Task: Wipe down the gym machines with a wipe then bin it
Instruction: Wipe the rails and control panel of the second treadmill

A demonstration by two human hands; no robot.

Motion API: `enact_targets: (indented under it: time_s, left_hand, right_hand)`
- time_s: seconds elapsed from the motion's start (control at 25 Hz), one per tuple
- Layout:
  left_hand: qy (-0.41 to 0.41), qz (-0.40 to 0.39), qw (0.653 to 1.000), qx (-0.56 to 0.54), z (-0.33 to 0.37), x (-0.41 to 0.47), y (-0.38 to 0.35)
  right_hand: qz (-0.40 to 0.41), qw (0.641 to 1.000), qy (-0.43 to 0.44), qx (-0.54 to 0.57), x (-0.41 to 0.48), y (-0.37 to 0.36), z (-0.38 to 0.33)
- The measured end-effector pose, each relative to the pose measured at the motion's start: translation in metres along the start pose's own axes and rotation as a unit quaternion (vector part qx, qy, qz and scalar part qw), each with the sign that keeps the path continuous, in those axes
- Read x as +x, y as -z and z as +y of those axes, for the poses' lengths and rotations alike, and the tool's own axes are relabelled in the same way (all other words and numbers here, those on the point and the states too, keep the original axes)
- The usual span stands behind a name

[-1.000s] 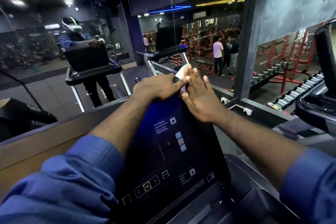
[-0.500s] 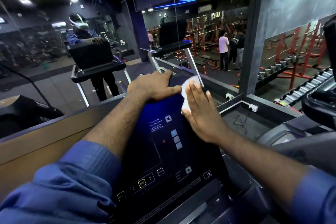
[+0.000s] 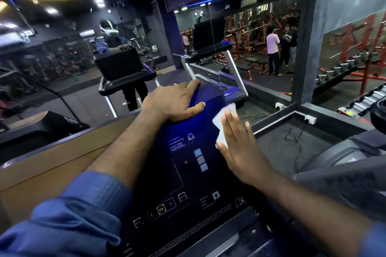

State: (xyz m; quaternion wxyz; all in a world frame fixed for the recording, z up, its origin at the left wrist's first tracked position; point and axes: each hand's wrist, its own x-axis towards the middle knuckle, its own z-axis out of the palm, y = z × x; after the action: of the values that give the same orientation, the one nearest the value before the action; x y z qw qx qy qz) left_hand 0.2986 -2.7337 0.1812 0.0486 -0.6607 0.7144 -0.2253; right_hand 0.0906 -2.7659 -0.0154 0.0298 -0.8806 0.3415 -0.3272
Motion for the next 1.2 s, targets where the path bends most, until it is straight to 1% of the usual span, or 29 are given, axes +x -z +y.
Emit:
enact_targets:
  time_s: [0.08,0.12,0.24,0.32,0.36,0.44,0.6,0.64,0.68,0.76,0.88,0.96,1.04,1.2]
  left_hand:
    - [0.010,-0.012,1.000,0.016,0.002,0.001,-0.001]
    - [0.016,-0.016,1.000,0.019,0.003,0.002,-0.002]
    - [0.029,-0.007,0.999,0.032,0.002,0.003,-0.004]
    - [0.041,0.008,0.998,0.045,0.003,0.000,-0.006]
    - [0.045,0.017,0.998,0.052,0.005,-0.002,-0.008]
    - [0.058,0.041,0.996,0.063,0.012,-0.006,-0.013]
    - [0.112,0.092,0.988,0.062,0.048,-0.036,-0.034]
    - [0.125,0.102,0.985,0.060,0.060,-0.044,-0.041]
    - [0.134,0.110,0.983,0.053,0.071,-0.050,-0.048]
    - [0.140,0.111,0.984,0.030,0.088,-0.060,-0.059]
    - [0.123,0.118,0.985,0.027,0.105,-0.074,-0.076]
    - [0.127,0.134,0.982,0.027,0.118,-0.089,-0.092]
    - [0.145,0.139,0.979,0.011,0.134,-0.109,-0.111]
    - [0.182,0.110,0.977,-0.006,0.177,-0.156,-0.149]
  right_hand:
    - [-0.018,1.000,-0.011,0.001,-0.030,-0.013,0.011]
    - [-0.024,1.000,0.003,0.003,-0.020,-0.011,0.018]
    - [-0.014,0.999,0.051,0.004,0.050,0.017,0.015]
    - [0.015,0.998,0.054,0.005,0.080,0.024,0.010]
    - [0.026,0.998,0.051,0.011,0.078,0.020,0.011]
    - [0.027,0.998,0.045,0.017,0.041,0.003,0.018]
    - [-0.022,0.999,0.039,0.019,-0.106,-0.044,0.041]
    - [-0.030,0.999,0.043,0.011,-0.130,-0.050,0.046]
    - [-0.037,0.998,0.043,0.008,-0.135,-0.053,0.051]
    - [-0.034,0.998,0.043,0.009,-0.102,-0.045,0.049]
    - [-0.003,0.998,0.056,0.008,-0.010,-0.012,0.029]
    - [0.011,0.998,0.056,0.004,0.018,-0.004,0.027]
    - [0.019,0.998,0.062,-0.012,-0.011,-0.019,0.036]
    - [-0.035,0.991,0.106,-0.070,-0.163,-0.064,0.074]
